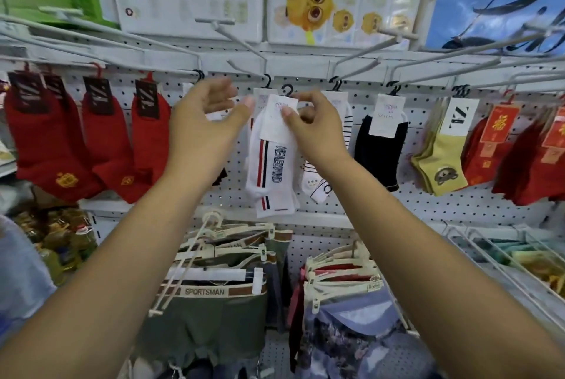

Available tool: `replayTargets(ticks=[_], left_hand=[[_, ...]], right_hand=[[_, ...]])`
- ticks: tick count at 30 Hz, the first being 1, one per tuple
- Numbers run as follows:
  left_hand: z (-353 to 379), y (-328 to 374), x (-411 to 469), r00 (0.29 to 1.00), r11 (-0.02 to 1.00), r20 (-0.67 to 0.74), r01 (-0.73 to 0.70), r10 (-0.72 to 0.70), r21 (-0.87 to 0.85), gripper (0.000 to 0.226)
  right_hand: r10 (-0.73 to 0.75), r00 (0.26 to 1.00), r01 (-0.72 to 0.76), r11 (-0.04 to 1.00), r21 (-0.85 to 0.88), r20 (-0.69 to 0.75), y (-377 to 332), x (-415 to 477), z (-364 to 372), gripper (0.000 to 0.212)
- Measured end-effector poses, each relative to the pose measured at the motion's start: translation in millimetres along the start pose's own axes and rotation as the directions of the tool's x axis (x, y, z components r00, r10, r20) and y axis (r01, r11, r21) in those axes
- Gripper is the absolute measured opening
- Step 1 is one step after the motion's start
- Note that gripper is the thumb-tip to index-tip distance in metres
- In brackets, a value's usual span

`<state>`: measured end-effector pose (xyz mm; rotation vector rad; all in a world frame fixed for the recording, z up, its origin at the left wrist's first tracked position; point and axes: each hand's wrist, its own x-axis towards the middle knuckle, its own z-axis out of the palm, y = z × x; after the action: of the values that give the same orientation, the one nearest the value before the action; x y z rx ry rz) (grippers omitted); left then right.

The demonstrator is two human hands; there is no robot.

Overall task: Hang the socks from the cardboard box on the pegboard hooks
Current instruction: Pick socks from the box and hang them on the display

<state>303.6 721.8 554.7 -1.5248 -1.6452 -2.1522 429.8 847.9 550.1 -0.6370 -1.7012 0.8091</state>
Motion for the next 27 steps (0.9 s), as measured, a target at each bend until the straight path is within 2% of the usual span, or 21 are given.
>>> replayTargets(ticks=[2,7,10,17,23,27], left_hand=[[3.4,7.2,10.9,0.999,0.999,-0.005,-0.048,0.048,-0.024,0.035],[13.4,8.6,25.0,0.992,0.989,-0.015,-0.13,0.129,-0.069,0.003],[11.8,6.1,30.3,0.985,0.983,-0.018,-0.173,0.173,-0.056,0.008],[-0.3,0.1,37.9,0.976,0.978,0.07,-0.207,0.208,-0.019,0.011],[-4.1,1.2,39.6,0.969,0.976,0.121,-0.215,0.217,-0.024,0.013],[-12.9,-5.6,29.2,0.969,0.981,0.164,-0.193,0.186,0.027,0.016]], right_hand=[[-0.047,0.999,0.047,0.998,-0.034,0.009,-0.7,14.7,6.7,0.025],[-0.137,0.99,0.139,0.987,-0.085,0.027,-1.1,39.5,22.6,0.026],[-0.154,0.988,0.157,0.982,-0.104,0.031,2.3,48.1,29.2,0.027],[-0.109,0.993,0.114,0.984,-0.14,0.044,12.5,56.5,37.8,0.028],[-0.061,0.998,0.065,0.989,-0.134,0.028,13.3,51.9,36.0,0.021],[-0.036,0.999,0.03,0.985,-0.17,-0.031,13.0,34.0,30.4,0.033]])
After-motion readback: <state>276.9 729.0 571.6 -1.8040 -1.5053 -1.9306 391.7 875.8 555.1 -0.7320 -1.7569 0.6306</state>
